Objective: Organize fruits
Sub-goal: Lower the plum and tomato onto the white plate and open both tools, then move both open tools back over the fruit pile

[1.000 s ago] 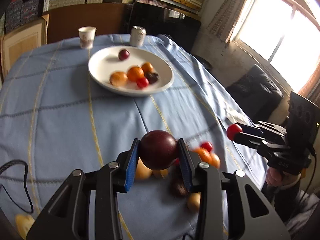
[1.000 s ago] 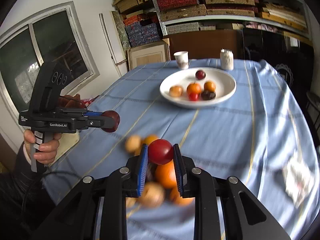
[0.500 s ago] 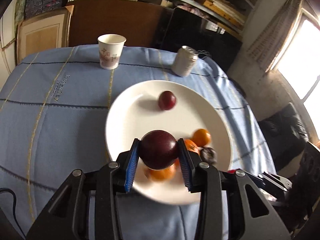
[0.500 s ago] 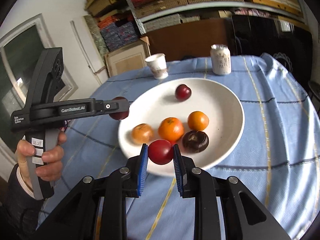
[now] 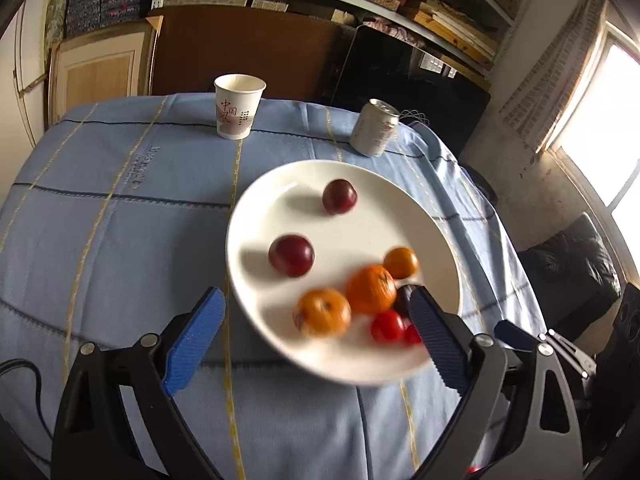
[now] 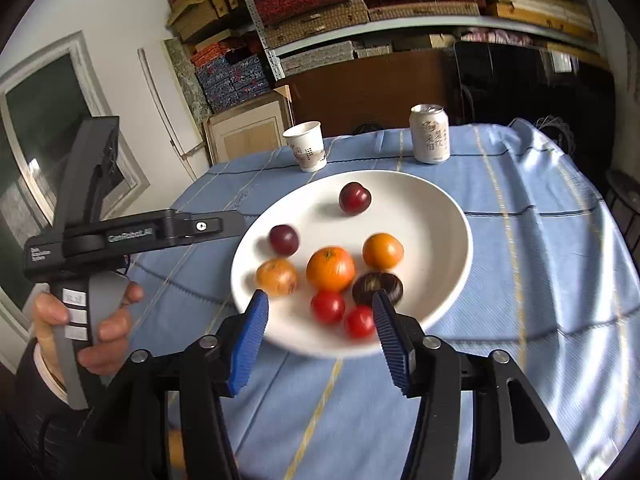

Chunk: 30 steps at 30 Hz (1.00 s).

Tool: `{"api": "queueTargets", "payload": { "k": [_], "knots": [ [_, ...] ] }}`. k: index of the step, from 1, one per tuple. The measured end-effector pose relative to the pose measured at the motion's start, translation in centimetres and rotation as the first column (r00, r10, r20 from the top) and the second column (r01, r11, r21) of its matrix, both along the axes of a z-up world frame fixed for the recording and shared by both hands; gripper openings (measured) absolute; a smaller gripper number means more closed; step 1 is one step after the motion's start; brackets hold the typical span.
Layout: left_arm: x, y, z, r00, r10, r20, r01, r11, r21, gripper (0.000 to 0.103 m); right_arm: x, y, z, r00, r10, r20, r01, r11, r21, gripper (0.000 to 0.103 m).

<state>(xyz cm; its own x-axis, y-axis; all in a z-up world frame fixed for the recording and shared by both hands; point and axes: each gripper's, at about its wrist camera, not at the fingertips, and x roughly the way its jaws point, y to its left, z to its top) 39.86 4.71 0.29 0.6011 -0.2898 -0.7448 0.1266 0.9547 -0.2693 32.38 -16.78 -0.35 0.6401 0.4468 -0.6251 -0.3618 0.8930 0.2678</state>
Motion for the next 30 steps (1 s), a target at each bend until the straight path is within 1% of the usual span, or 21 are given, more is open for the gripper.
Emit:
{"api": "queueTargets", "payload": {
  "k": [2, 3, 6, 8, 10, 11, 14, 15, 17, 19, 23, 24, 25, 26, 27, 29, 30],
  "knots": [
    [-3.4, -0.4, 0.4, 0.999, -0.024, 0.029, 0.024, 1.000, 0.013, 0.093, -3.7, -0.2, 0.8, 0.999, 0.014, 0.040, -0.014, 1.000, -0.004, 0.063],
    [-4.8, -0.6, 0.4, 0.998, -0.035, 0.045, 0.035, 0.999, 0.008, 0.094, -5.5, -0.4, 1.0, 0.998, 0.013, 0.062, -0.013, 1.000, -0.005, 0.064],
    [-8.9, -1.5, 0.1, 0.995, -0.085, 0.056, 0.086, 0.996, -0.016, 0.094, -10.3, -0.6, 1.1, 0.994, 0.020, 0.109, -0.019, 1.000, -0.006, 0.065],
    [-12.3, -2.0, 0.0, 0.990, -0.114, 0.083, 0.116, 0.993, -0.025, 0.094, -13.0, -0.9, 0.9, 0.993, 0.021, 0.115, -0.020, 1.000, -0.003, 0.066],
    [-15.4, -2.2, -0.1, 0.986, -0.114, 0.124, 0.116, 0.993, -0.006, 0.094, -15.9, -1.3, 0.2, 0.995, 0.027, 0.098, -0.029, 0.999, 0.017, 0.069],
    [-17.2, -2.3, -0.2, 0.983, -0.110, 0.150, 0.110, 0.994, 0.010, 0.095, -16.7, -1.4, -0.1, 0.996, 0.022, 0.091, -0.024, 1.000, 0.020, 0.069],
    [-21.4, -2.6, -1.1, 0.976, -0.110, 0.187, 0.099, 0.993, 0.067, 0.095, -20.0, -1.5, -1.4, 0.995, 0.036, 0.091, -0.038, 0.999, 0.018, 0.069],
    [-22.6, -2.6, -1.7, 0.976, -0.103, 0.191, 0.090, 0.993, 0.074, 0.095, -20.9, -1.4, -2.0, 0.995, 0.044, 0.087, -0.045, 0.999, 0.013, 0.069],
    [-24.3, -3.0, -2.9, 0.979, -0.107, 0.172, 0.094, 0.992, 0.087, 0.095, -21.8, -1.2, -3.0, 0.995, 0.058, 0.080, -0.058, 0.998, 0.000, 0.069],
    [-26.0, -3.4, -3.8, 0.978, -0.130, 0.161, 0.113, 0.987, 0.113, 0.095, -22.4, -1.0, -4.0, 0.997, 0.054, 0.046, -0.054, 0.999, -0.007, 0.069],
    [-29.4, -3.8, -4.4, 0.957, -0.194, 0.217, 0.162, 0.974, 0.160, 0.095, -23.1, -1.0, -4.9, 0.999, 0.042, 0.024, -0.041, 0.999, -0.011, 0.068],
    [-30.2, -3.7, -4.2, 0.945, -0.216, 0.247, 0.180, 0.970, 0.162, 0.095, -23.1, -0.9, -5.1, 0.999, 0.041, 0.015, -0.041, 0.999, -0.012, 0.067],
    [-30.8, -3.6, -4.1, 0.935, -0.232, 0.267, 0.196, 0.968, 0.155, 0.095, -23.1, -0.9, -5.3, 0.999, 0.043, 0.009, -0.043, 0.999, -0.010, 0.063],
    [-31.1, -3.4, -4.1, 0.931, -0.241, 0.273, 0.207, 0.967, 0.148, 0.095, -23.0, -0.9, -5.4, 0.999, 0.044, 0.002, -0.044, 0.999, -0.007, 0.059],
    [-31.3, -3.3, -4.3, 0.928, -0.253, 0.272, 0.222, 0.965, 0.140, 0.095, -22.9, -0.8, -5.5, 0.999, 0.047, -0.005, -0.047, 0.999, -0.004, 0.057],
    [-31.2, -3.3, -4.7, 0.929, -0.264, 0.261, 0.236, 0.962, 0.135, 0.095, -22.6, -0.5, -5.8, 0.998, 0.048, -0.027, -0.048, 0.999, -0.011, 0.050],
    [-31.1, -3.3, -4.7, 0.930, -0.262, 0.258, 0.234, 0.963, 0.133, 0.095, -22.4, -0.4, -6.0, 0.998, 0.048, -0.040, -0.048, 0.999, -0.016, 0.048]
  ]
}}
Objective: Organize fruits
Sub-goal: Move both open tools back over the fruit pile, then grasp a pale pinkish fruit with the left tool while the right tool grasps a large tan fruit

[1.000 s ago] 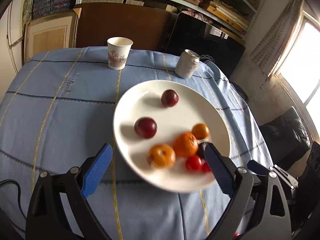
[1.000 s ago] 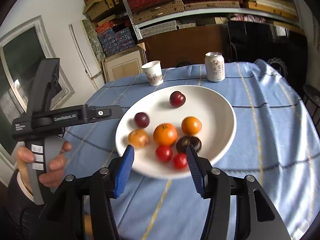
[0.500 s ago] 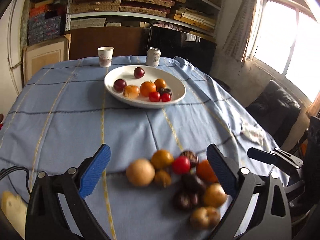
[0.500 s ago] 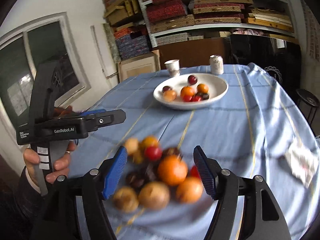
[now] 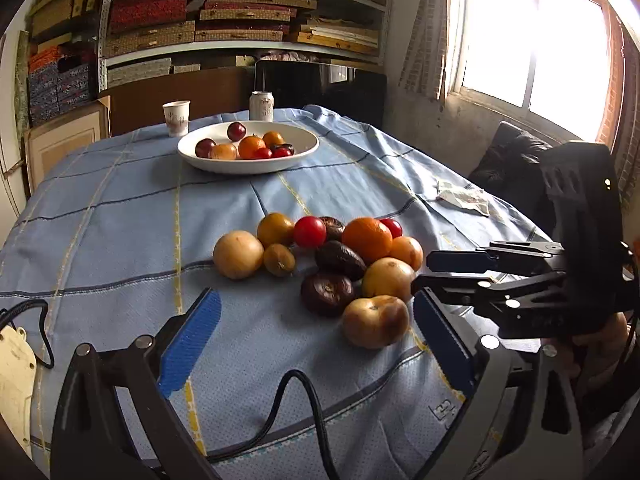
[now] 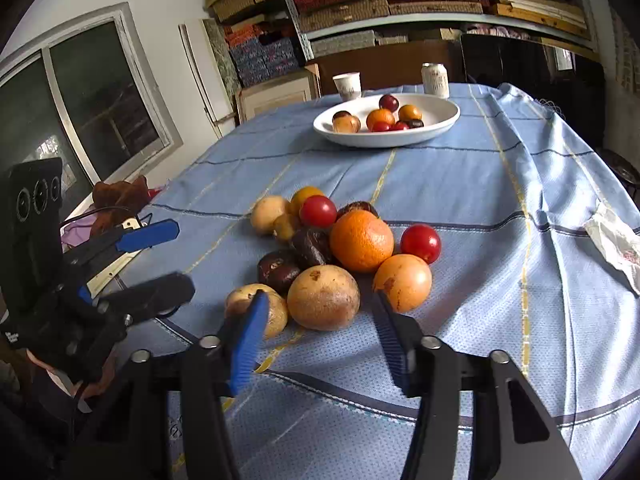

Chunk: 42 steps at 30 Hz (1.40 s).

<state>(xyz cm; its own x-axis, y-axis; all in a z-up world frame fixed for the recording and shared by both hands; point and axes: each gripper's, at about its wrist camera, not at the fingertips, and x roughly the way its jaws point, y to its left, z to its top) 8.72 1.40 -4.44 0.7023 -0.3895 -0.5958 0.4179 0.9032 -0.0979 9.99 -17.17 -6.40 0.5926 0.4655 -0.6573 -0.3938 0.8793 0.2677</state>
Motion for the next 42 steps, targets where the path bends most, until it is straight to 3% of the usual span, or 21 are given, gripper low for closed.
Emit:
{"api": "queueTargets", "payload": {
  "k": [8, 17, 27, 34, 42],
  "knots": [
    [0.3, 0.1, 0.1, 1.000, -0.013, -0.001, 0.013, 1.000, -0.017, 0.095, 1.0, 0.8, -0.3, 0.999, 0.008, -0.046, -0.008, 1.000, -0.003, 0.046],
    [0.2, 0.3, 0.1, 1.000, -0.017, 0.007, 0.017, 0.999, -0.030, 0.095, 2.5, 0.2, -1.2, 0.985, -0.015, -0.171, 0.026, 0.998, 0.061, 0.047],
    [0.3, 0.3, 0.2, 1.000, -0.013, 0.010, 0.013, 0.999, -0.030, 0.095, 2.9, 0.5, -1.4, 0.977, -0.052, -0.206, 0.065, 0.996, 0.056, 0.048],
    [0.4, 0.4, 0.1, 1.000, -0.012, 0.010, 0.013, 0.999, -0.033, 0.095, 3.0, 1.5, -1.3, 0.978, -0.062, -0.201, 0.069, 0.997, 0.030, 0.066],
    [0.4, 0.4, 0.0, 1.000, -0.010, 0.008, 0.011, 0.999, -0.030, 0.095, 2.7, 1.5, -1.9, 0.979, -0.074, -0.188, 0.080, 0.997, 0.024, 0.061]
  ]
}}
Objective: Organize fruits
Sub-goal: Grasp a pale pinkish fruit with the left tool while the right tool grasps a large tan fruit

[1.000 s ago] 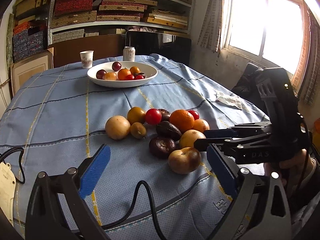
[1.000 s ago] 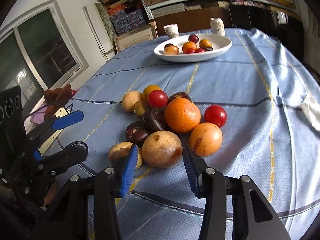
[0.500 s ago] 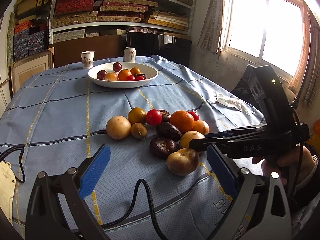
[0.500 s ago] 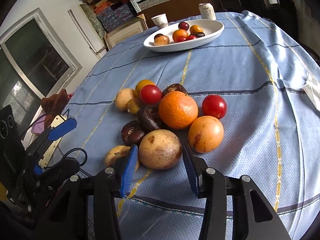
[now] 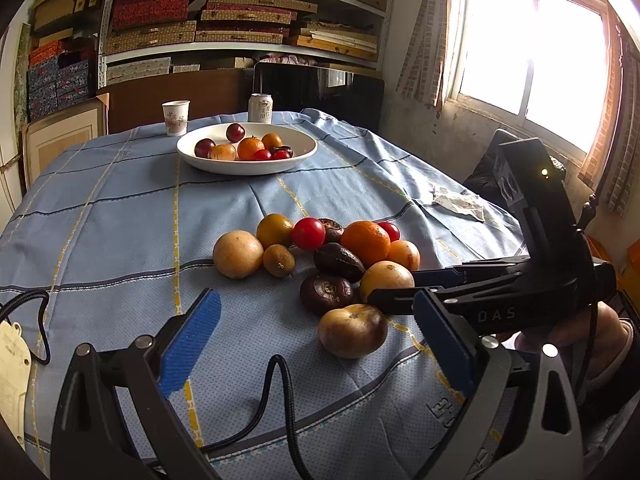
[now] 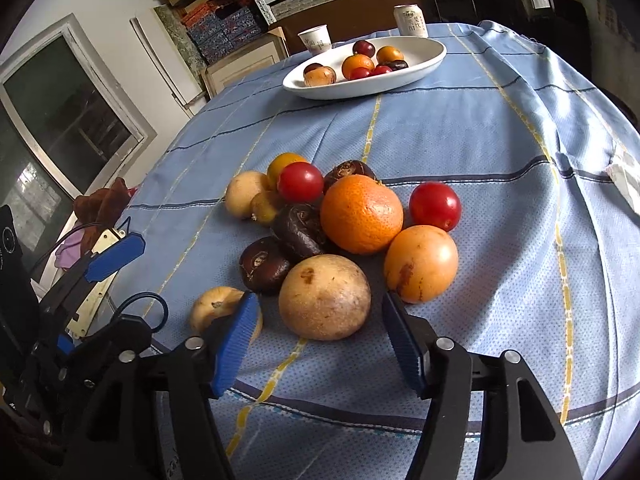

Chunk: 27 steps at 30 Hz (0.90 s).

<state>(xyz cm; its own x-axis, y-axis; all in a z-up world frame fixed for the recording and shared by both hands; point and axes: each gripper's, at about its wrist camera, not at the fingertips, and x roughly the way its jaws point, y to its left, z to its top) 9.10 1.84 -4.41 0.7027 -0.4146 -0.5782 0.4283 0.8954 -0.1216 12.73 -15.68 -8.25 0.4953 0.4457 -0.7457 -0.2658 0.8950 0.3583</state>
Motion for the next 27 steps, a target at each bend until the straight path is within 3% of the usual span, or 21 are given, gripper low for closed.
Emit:
{"api": "queueTargets", "payload": {
  "k": [4, 17, 24, 25, 27],
  "knots": [
    [0.1, 0.0, -0.1, 1.000, -0.001, -0.005, 0.001, 1.000, -0.001, 0.095, -0.2, 0.0, 0.0, 1.000, 0.004, 0.011, -0.004, 1.000, -0.010, 0.046],
    [0.4, -1.4, 0.1, 0.999, -0.024, -0.027, 0.024, 1.000, 0.020, 0.095, -2.1, -2.5, 0.8, 0.999, -0.017, 0.046, 0.014, 0.998, 0.068, 0.044],
    [1.1, -3.5, -0.5, 0.994, -0.050, -0.096, 0.057, 0.996, 0.066, 0.095, -3.1, -4.2, -0.2, 0.998, -0.025, 0.053, 0.021, 0.997, 0.072, 0.045],
    [1.2, -3.8, -0.7, 0.993, -0.053, -0.110, 0.062, 0.995, 0.081, 0.094, -3.2, -4.3, -0.3, 0.998, -0.029, 0.056, 0.024, 0.996, 0.082, 0.045],
    [1.5, -4.5, -1.3, 0.987, -0.071, -0.146, 0.088, 0.990, 0.111, 0.080, -3.3, -4.2, -0.3, 0.997, -0.028, 0.065, 0.023, 0.997, 0.076, 0.045]
  ]
}}
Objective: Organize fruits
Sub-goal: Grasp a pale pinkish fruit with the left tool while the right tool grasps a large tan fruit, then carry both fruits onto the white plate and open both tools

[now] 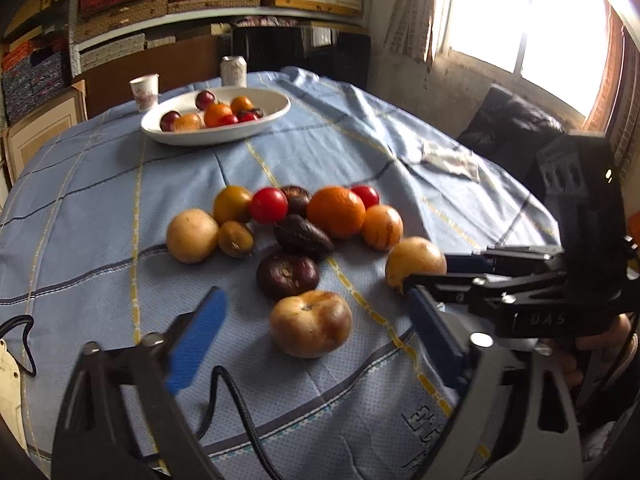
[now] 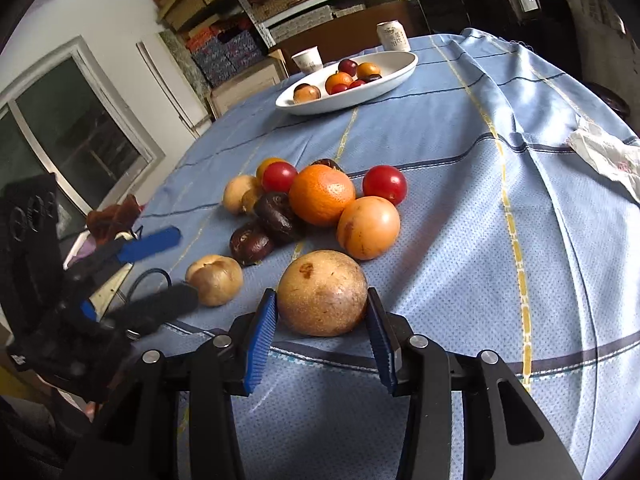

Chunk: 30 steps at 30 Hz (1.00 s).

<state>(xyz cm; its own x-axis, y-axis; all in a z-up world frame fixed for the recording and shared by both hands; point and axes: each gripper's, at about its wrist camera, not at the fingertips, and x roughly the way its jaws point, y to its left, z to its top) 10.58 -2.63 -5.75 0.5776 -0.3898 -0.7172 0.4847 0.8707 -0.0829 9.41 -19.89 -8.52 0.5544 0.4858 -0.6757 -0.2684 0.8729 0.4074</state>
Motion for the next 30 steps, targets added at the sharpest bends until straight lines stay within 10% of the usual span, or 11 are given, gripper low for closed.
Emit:
{"api": "queueTargets", "payload": {
  "k": [15, 30],
  "knots": [
    [1.1, -0.2, -1.4, 0.996, 0.027, -0.091, -0.022, 0.999, 0.047, 0.045, -0.2, -0.3, -0.4, 1.000, 0.013, 0.012, -0.013, 1.000, 0.021, 0.045],
    [0.8, 0.8, 0.1, 0.995, 0.008, -0.099, -0.002, 0.998, 0.060, 0.044, 0.7, -0.4, 1.0, 0.995, 0.096, 0.011, -0.096, 0.995, 0.015, 0.045]
  ]
}}
